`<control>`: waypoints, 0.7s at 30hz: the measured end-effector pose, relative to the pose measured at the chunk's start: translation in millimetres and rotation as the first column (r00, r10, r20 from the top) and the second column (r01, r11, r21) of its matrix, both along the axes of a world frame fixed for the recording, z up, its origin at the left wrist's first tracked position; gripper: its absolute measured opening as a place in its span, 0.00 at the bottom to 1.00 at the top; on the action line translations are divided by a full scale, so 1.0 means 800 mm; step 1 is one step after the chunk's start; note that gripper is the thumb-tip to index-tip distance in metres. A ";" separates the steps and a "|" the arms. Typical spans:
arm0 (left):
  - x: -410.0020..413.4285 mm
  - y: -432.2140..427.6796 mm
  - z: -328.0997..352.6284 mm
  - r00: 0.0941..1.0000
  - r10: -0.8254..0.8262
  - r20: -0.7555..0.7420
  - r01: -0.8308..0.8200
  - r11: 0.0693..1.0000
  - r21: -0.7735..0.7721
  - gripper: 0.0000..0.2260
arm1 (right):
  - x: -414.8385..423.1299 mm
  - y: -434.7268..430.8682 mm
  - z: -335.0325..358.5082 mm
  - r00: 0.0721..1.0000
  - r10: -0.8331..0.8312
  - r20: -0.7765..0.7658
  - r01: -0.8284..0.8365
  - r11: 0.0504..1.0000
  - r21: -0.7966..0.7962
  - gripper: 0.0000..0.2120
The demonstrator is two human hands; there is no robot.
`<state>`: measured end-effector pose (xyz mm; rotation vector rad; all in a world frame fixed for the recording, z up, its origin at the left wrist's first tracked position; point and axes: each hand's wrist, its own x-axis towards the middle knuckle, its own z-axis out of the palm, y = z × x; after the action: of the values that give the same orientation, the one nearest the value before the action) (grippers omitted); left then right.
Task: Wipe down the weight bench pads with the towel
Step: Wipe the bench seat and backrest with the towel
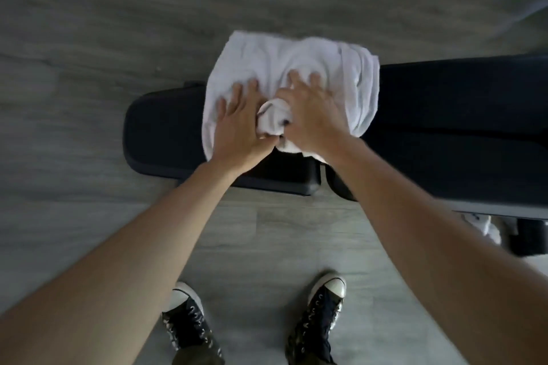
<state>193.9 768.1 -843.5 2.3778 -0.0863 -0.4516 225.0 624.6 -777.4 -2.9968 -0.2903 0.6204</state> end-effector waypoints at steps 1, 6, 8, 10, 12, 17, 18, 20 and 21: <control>-0.023 -0.001 -0.008 0.999 0.010 0.054 -0.011 1.000 0.028 0.36 | -0.024 -0.002 -0.007 1.000 0.003 0.017 -0.003 1.000 -0.020 0.24; -0.156 0.008 0.043 0.997 -0.014 -0.078 0.003 0.990 -0.138 0.29 | -0.157 -0.004 0.029 0.998 0.044 -0.038 -0.037 0.986 0.160 0.29; -0.163 0.007 0.084 0.987 0.012 -0.159 -0.055 0.961 -0.271 0.19 | -0.172 -0.014 0.065 0.993 0.013 -0.118 0.027 0.945 0.325 0.25; -0.131 -0.014 0.129 0.987 0.048 -0.155 -0.100 0.932 -0.349 0.15 | -0.145 -0.035 0.110 1.000 0.011 -0.013 -0.005 0.932 0.363 0.21; -0.073 -0.051 0.172 0.992 0.102 -0.068 -0.121 0.910 -0.397 0.15 | -0.089 -0.066 0.160 0.977 -0.038 0.209 -0.043 0.929 0.368 0.19; 0.098 -0.146 0.207 0.995 0.066 0.076 -0.024 0.888 -0.459 0.22 | 0.064 -0.162 0.216 0.943 -0.004 0.333 -0.071 0.975 0.213 0.25; 0.117 -0.162 0.192 1.000 0.002 0.025 0.010 0.897 -0.442 0.24 | 0.083 -0.180 0.205 0.963 0.020 0.270 -0.055 0.991 0.124 0.26; 0.126 -0.197 0.144 0.982 -0.137 -0.131 0.092 0.948 -0.303 0.34 | 0.093 -0.212 0.160 0.999 0.001 0.035 -0.002 1.000 0.011 0.26; 0.114 -0.213 0.115 0.963 -0.184 -0.197 0.146 0.970 -0.193 0.39 | 0.084 -0.225 0.130 0.996 -0.034 -0.080 0.032 0.999 -0.034 0.24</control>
<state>285.3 597.3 -751.3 2.1427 -0.2193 -0.7457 292.5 444.3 -673.1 -2.9914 -0.2272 0.7481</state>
